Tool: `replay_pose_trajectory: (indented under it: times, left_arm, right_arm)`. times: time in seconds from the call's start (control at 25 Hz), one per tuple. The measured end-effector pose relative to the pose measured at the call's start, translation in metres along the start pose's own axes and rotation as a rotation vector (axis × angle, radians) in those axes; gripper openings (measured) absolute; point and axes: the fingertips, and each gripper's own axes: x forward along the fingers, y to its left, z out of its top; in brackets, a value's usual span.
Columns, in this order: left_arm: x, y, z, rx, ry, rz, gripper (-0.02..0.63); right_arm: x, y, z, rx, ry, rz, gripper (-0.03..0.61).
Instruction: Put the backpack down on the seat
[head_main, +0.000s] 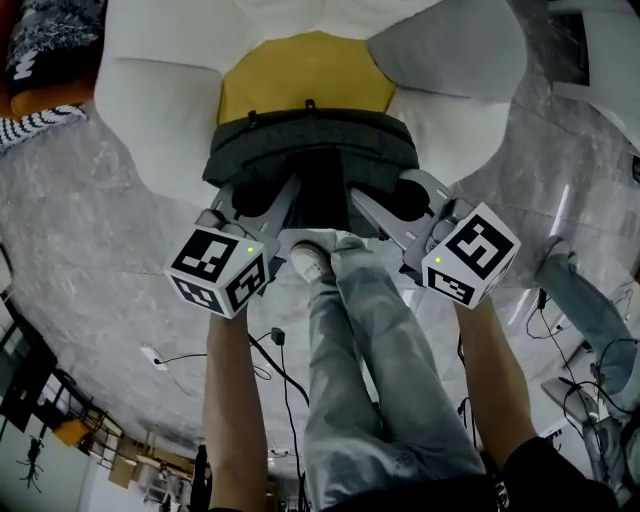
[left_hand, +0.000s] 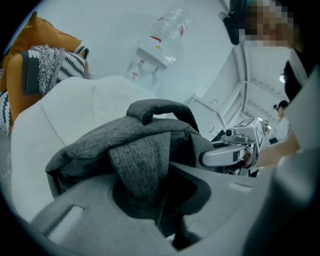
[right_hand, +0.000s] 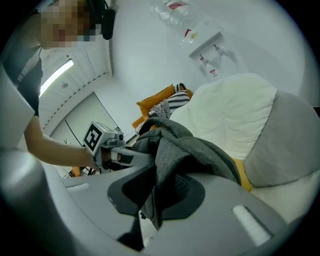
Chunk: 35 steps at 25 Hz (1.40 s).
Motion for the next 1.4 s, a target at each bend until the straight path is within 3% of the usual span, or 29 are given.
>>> replay_pose_trajectory:
  times: [0.36,0.84,1.4]
  left_arm:
    - [0.038,0.032,0.011,-0.013,-0.021,0.001,0.049]
    - [0.088,0.084,0.019,-0.074,0.045,0.059,0.063]
    - [0.155,0.130,0.008,-0.073,0.147,0.032,0.064]
  right_arm:
    - [0.021,-0.047,0.004,-0.026,0.014,-0.038,0.044]
    - [0.062,-0.117,0.006,-0.036,0.062,-0.123,0.046]
    - [0.097,-0.199,-0.016,0.000,0.140,-0.256,0.049]
